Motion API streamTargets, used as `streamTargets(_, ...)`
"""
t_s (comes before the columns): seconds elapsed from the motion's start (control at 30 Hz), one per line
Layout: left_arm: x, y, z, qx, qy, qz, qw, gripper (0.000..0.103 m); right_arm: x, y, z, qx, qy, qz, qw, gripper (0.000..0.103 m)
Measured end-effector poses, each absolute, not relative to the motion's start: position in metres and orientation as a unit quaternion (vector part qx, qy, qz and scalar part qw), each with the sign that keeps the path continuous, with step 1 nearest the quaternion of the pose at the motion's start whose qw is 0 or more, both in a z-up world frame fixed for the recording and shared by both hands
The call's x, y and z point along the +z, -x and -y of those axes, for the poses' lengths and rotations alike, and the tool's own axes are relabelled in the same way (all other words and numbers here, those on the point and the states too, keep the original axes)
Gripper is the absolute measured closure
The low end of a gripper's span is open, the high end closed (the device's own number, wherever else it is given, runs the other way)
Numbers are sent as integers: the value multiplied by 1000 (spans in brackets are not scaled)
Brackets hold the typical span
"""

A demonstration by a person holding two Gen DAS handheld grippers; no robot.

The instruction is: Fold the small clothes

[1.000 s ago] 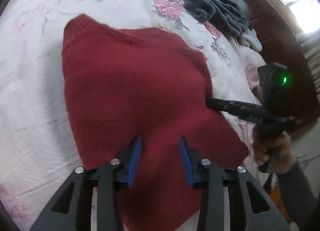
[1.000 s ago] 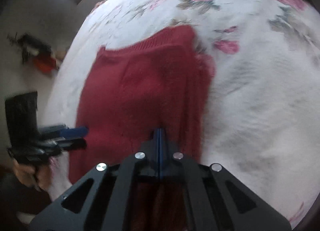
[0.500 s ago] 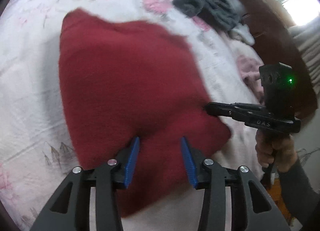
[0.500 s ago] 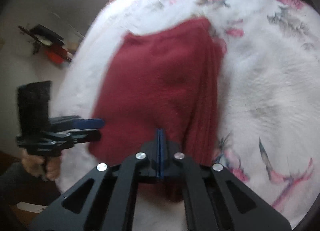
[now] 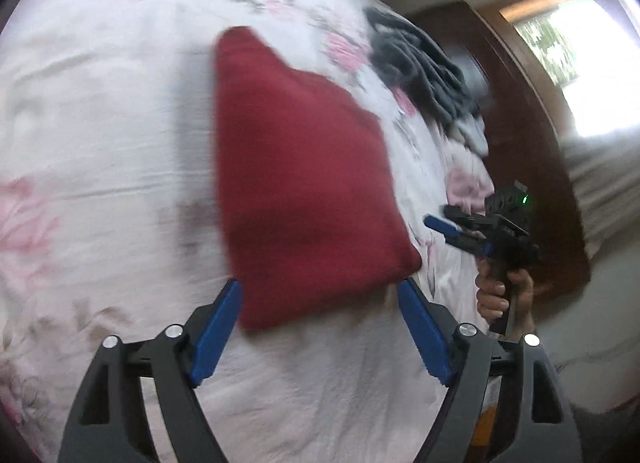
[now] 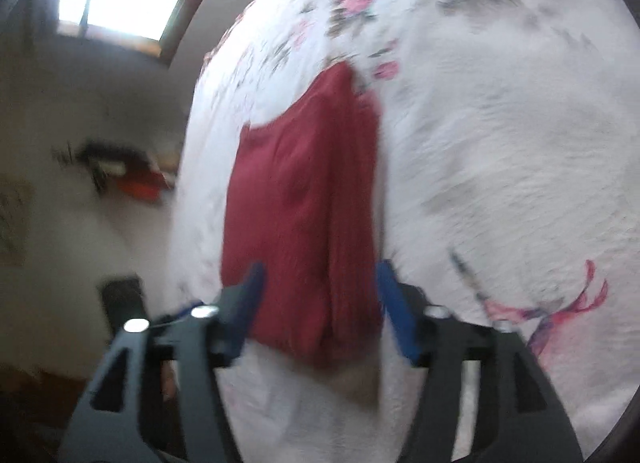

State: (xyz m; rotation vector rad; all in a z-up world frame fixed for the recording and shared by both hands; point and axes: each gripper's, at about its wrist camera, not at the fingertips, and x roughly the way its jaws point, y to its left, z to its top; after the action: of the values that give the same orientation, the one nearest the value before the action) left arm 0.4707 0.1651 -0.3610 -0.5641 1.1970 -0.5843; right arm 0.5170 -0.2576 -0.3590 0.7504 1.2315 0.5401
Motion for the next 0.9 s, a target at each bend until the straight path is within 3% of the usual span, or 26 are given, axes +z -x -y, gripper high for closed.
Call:
streamTargets(0.23,-392,-484,-195,-270,328,-572,701,23,-380,-560,248,272,-383,-577,668,33)
streamTargets(0.57,-437,-517,-165,-295,353,-595,659,23,-404,-618,209,268,-342,-620,653,33)
streamTargets(0.9,-442,-517,-127,-345,341,-605,631,25,-416,-645,179,298,-319,-622,650,32)
